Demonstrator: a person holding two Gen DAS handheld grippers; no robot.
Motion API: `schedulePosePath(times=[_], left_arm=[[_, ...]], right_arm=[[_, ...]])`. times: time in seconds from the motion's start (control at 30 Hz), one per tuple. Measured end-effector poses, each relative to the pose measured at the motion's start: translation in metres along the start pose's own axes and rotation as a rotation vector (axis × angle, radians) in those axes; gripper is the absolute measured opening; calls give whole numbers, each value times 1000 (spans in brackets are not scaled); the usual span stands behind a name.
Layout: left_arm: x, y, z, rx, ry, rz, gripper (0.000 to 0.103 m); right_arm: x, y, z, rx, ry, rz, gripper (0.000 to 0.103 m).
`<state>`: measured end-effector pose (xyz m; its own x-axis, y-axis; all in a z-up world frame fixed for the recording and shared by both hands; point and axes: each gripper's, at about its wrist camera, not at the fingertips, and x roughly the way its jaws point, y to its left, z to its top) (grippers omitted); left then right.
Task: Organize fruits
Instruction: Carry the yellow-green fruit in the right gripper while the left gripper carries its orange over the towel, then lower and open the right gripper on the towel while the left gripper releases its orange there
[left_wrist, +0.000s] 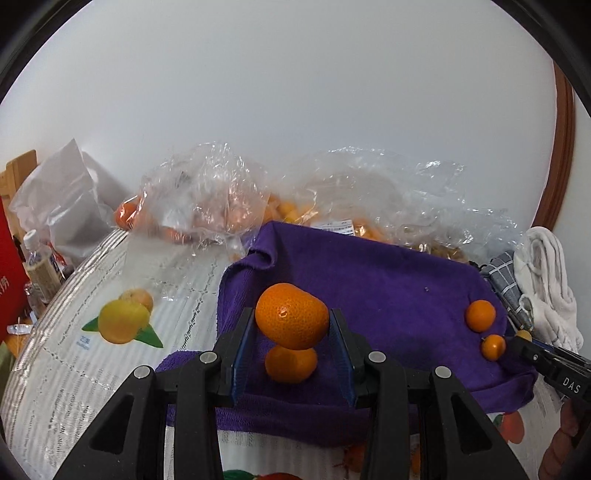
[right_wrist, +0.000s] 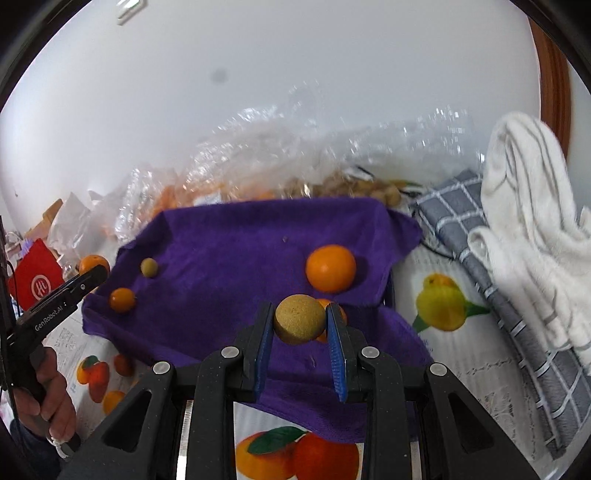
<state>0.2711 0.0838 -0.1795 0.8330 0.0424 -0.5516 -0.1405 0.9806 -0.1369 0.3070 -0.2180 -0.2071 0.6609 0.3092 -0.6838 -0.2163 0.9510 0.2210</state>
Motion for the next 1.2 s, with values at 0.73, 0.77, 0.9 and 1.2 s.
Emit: schedulePosePath(times=[0.73,0.77,0.9,1.2], left_arm=[[13,0,-3,-2,48,-31,37],[13,0,-3,-3,48,-31,37],[13,1,-3,-9,49,-34,37],[15,17,0,-98,72,-103,37]], right_arm=[[17,20,-9,-103,32,-12,28],[16,19,-9,-98,31,-13,28],[13,15,-8,-81,20,-18,28],[-12,-6,2,-27,-64,-47,28]])
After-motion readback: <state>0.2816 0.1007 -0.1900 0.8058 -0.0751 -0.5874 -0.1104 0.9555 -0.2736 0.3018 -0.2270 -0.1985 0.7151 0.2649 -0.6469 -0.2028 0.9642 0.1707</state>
